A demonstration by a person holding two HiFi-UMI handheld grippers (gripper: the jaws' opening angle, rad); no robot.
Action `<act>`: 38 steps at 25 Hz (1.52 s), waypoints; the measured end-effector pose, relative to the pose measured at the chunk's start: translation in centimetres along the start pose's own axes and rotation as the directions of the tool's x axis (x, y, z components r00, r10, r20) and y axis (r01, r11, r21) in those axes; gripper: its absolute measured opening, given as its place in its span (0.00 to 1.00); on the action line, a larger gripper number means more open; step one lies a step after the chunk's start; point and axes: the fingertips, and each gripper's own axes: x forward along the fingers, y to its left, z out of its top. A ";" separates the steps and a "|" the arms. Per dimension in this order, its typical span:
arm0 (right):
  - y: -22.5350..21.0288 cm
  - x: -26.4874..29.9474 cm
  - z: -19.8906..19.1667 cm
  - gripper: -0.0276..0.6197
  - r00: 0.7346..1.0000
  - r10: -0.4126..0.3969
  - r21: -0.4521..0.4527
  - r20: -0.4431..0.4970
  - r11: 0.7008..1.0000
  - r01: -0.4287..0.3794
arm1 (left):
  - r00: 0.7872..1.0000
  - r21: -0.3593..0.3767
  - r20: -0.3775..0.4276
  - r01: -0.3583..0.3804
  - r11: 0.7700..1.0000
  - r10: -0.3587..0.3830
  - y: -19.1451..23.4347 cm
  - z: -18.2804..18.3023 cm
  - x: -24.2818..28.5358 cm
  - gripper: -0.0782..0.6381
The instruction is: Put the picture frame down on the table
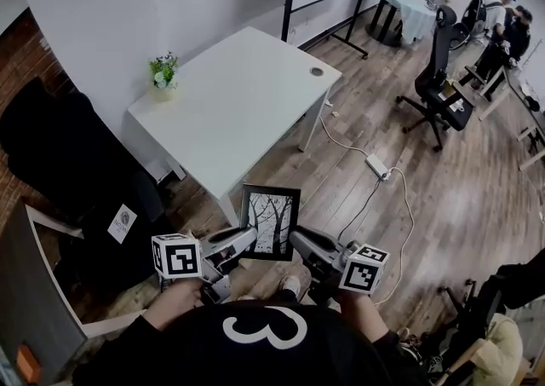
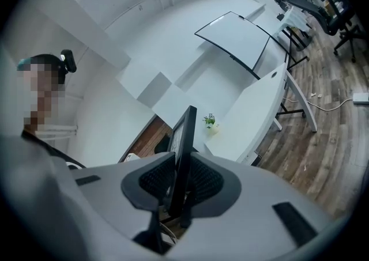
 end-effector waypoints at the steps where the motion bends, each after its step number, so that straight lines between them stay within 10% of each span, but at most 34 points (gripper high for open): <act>1: -0.3 -0.4 0.2 0.18 1.000 -0.002 0.001 0.001 1.000 0.002 | 1.000 -0.002 -0.005 -0.001 1.000 0.001 0.0 -0.2 0.6 0.23; 17: -9.3 -8.4 9.6 0.18 0.997 -0.029 0.075 0.075 0.997 0.024 | 0.997 0.037 -0.074 -0.028 0.999 0.031 -2.4 1.4 15.8 0.23; 38: -18.5 -11.5 12.6 0.17 0.980 -0.151 0.159 0.131 0.979 0.129 | 0.988 -0.002 -0.151 0.026 1.000 -0.026 1.8 1.4 25.5 0.23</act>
